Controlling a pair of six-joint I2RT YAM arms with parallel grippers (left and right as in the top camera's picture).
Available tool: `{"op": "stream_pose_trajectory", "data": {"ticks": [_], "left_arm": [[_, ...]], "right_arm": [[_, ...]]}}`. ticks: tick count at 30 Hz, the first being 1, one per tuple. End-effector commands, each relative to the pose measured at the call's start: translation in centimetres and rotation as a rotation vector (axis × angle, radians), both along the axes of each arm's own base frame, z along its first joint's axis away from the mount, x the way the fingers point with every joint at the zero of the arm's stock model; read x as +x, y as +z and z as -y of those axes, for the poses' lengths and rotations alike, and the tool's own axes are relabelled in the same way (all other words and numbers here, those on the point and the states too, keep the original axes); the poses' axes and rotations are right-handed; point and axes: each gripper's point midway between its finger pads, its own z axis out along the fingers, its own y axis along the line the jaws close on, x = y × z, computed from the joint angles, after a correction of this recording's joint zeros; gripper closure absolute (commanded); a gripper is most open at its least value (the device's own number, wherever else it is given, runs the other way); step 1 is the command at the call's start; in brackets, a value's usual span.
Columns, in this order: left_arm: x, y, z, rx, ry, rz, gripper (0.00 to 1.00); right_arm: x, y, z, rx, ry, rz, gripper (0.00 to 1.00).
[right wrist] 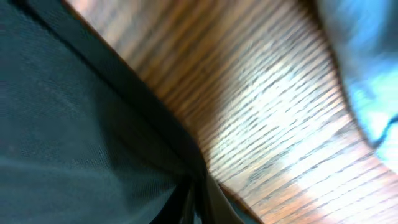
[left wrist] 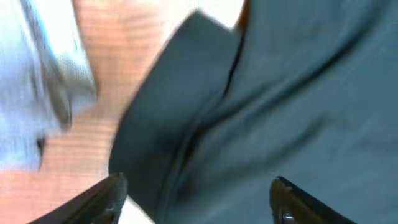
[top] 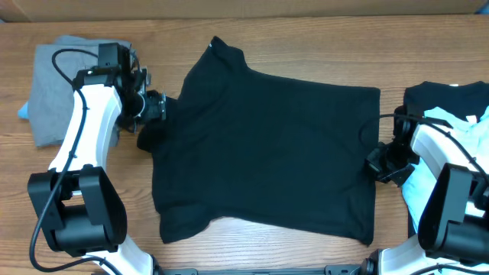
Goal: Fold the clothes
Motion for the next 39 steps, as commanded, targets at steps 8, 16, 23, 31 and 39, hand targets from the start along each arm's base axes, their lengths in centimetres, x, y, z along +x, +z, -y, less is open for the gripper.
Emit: {"op": "stream_pose_trajectory", "data": {"ticks": [8, 16, 23, 31, 39], "left_arm": [[2.4, -2.3, 3.7, -0.038, -0.195, 0.147, 0.34], [3.9, -7.9, 1.2, 0.1, -0.163, 0.087, 0.32], [4.4, -11.7, 0.7, 0.112, -0.154, 0.053, 0.83], [6.0, -9.9, -3.8, 0.173, 0.061, 0.081, 0.89], [6.0, -7.8, -7.2, 0.187, 0.13, 0.051, 0.92]], "right_arm": [[2.9, 5.8, 1.5, -0.063, -0.019, 0.106, 0.59], [3.5, 10.9, -0.9, 0.04, 0.017, 0.277, 0.51], [2.9, 12.2, -2.3, 0.108, 0.043, 0.303, 0.5], [4.6, 12.2, -5.7, 0.129, 0.311, 0.373, 0.46], [4.9, 10.2, -6.1, 0.067, 0.253, 0.294, 0.46]]}}
